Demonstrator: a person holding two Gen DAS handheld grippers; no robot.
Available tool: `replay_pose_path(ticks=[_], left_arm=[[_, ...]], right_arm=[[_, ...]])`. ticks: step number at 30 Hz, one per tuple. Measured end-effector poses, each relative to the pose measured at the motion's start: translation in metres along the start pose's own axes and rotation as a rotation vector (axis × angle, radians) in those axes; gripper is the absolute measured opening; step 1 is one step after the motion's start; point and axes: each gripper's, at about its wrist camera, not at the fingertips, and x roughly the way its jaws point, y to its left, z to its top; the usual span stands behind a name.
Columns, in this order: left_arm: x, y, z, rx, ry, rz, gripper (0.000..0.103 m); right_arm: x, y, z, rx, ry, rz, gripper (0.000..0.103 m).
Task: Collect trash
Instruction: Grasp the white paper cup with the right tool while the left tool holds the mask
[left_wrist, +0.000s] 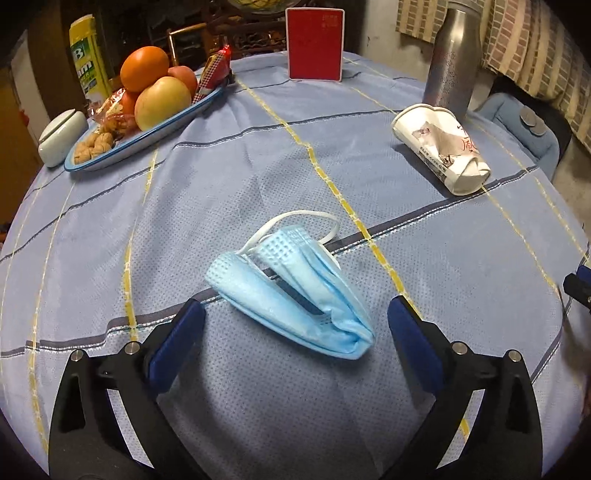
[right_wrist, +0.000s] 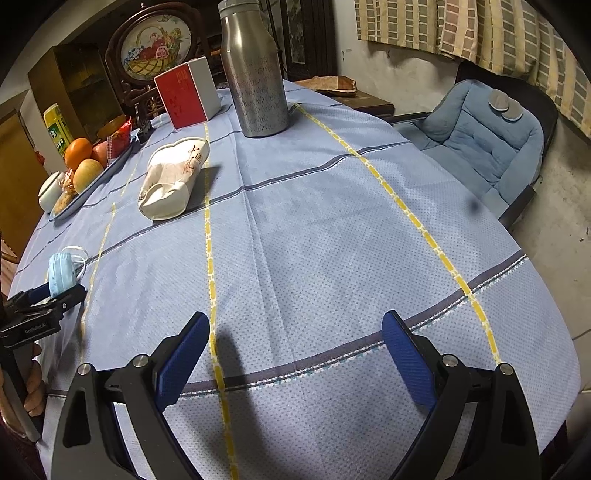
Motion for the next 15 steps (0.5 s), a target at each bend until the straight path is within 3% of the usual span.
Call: replay_pose_path(ticks=[12, 15], left_arm=[[-0.001, -0.001, 0.0, -0.006, -0.002, 0.008, 0.097], [0.0, -0.001, 0.0, -0.005, -0.001, 0.008, 0.097]], right_arm=[[0.007, 0.015, 0.002, -0.08, 0.04, -0.002, 0.093], [0.008, 0.028, 0.008, -0.103, 0.032, 0.032, 0.093]])
